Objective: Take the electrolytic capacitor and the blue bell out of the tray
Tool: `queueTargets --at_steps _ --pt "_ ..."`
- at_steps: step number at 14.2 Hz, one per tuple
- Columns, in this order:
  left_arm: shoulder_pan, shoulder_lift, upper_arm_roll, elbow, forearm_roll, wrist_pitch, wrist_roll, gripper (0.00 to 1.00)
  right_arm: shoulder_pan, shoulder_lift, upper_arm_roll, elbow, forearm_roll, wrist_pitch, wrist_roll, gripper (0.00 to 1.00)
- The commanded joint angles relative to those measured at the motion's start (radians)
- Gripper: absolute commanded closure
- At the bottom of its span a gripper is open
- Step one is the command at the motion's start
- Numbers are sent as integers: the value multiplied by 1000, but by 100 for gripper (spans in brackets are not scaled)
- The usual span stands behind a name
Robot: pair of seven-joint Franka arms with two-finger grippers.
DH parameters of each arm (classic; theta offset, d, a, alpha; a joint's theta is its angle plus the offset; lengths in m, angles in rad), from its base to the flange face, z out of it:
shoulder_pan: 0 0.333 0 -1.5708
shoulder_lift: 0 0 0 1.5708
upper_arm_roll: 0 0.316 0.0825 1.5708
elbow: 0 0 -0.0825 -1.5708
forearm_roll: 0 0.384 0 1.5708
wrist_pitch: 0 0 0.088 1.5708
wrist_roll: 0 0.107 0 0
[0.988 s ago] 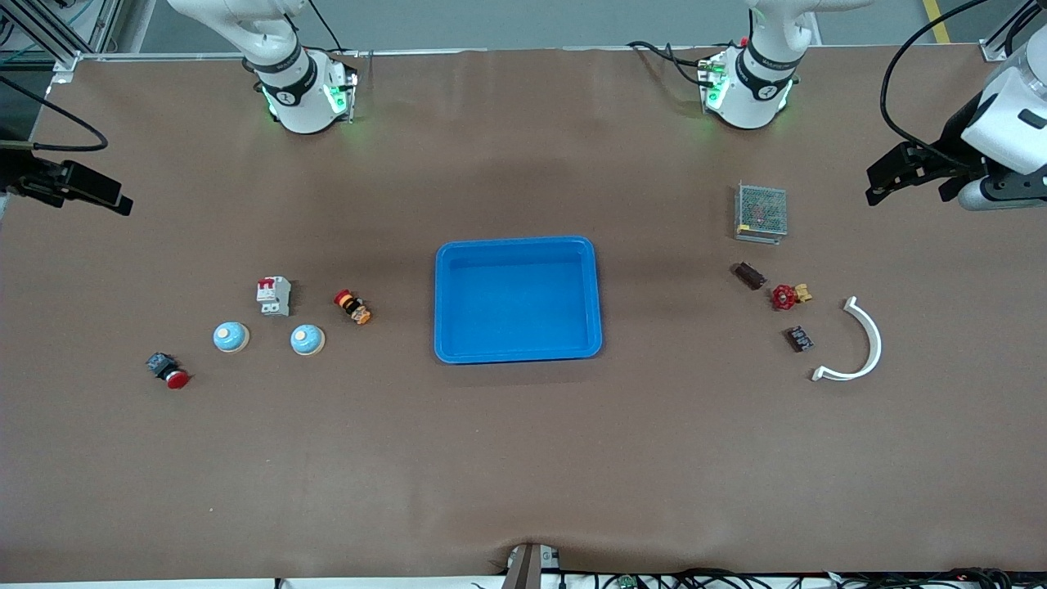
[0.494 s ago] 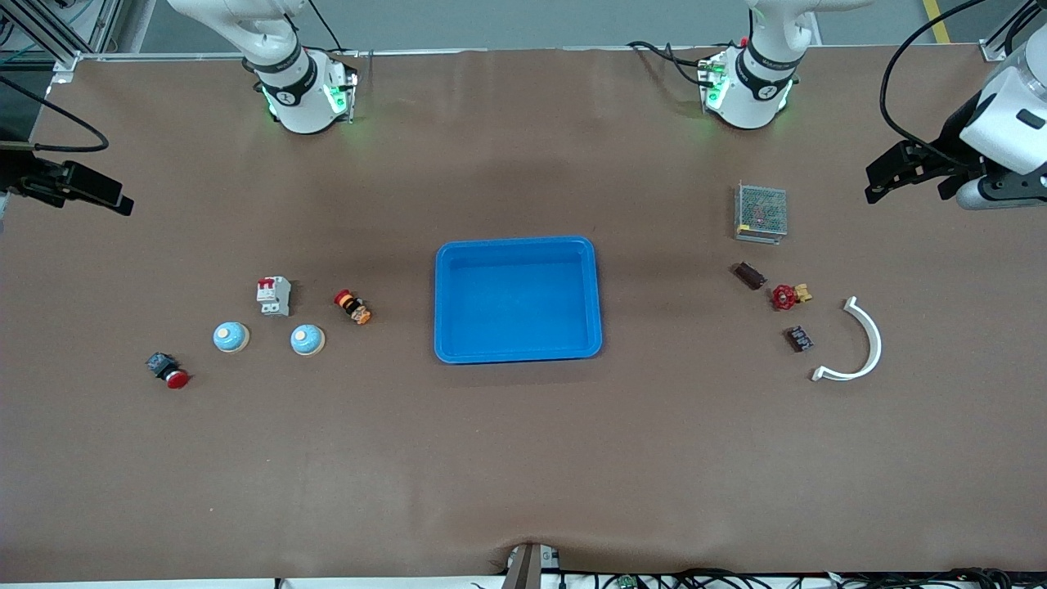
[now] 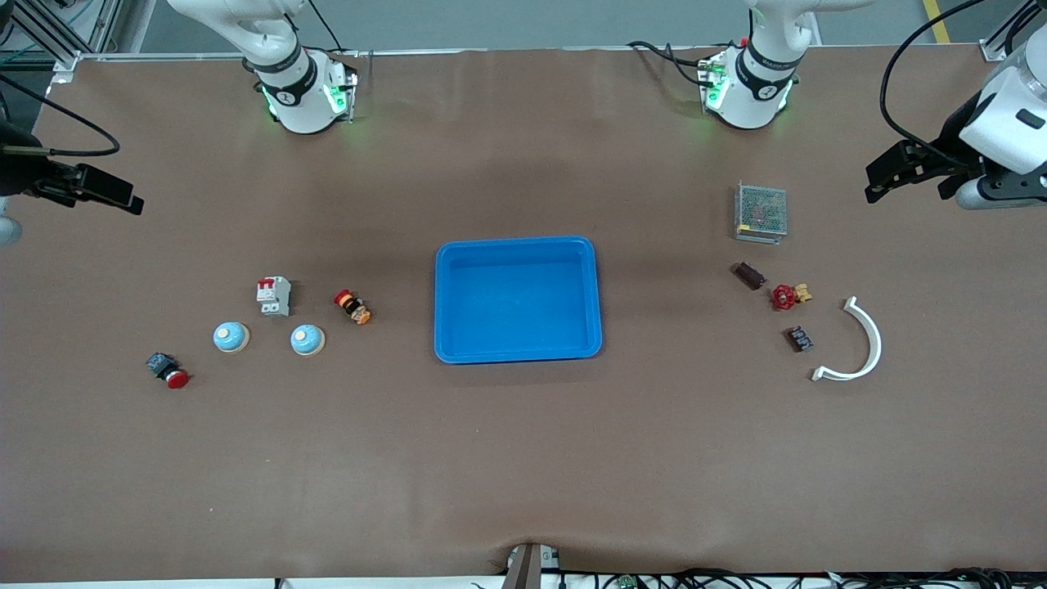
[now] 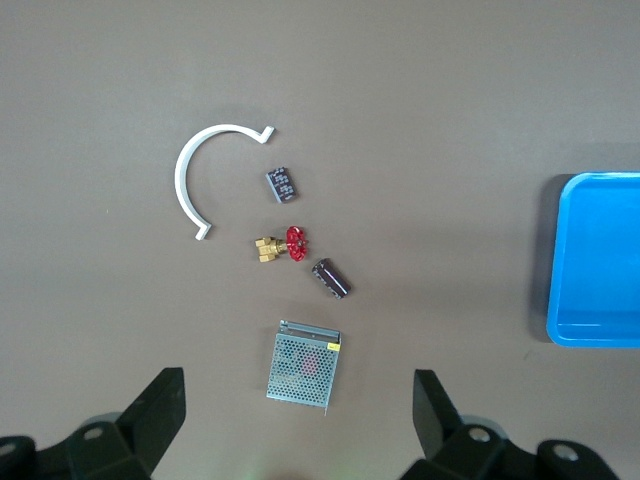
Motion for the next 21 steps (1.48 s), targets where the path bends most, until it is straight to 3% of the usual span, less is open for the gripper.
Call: queueTargets --at_steps 1,21 --pt "3 11 2 30 -11 -24 18 0 17 -21 -9 -16 -16 7 -21 0" --pt "3 16 2 30 -9 -29 20 0 18 -24 -8 -35 -17 64 -68 0"
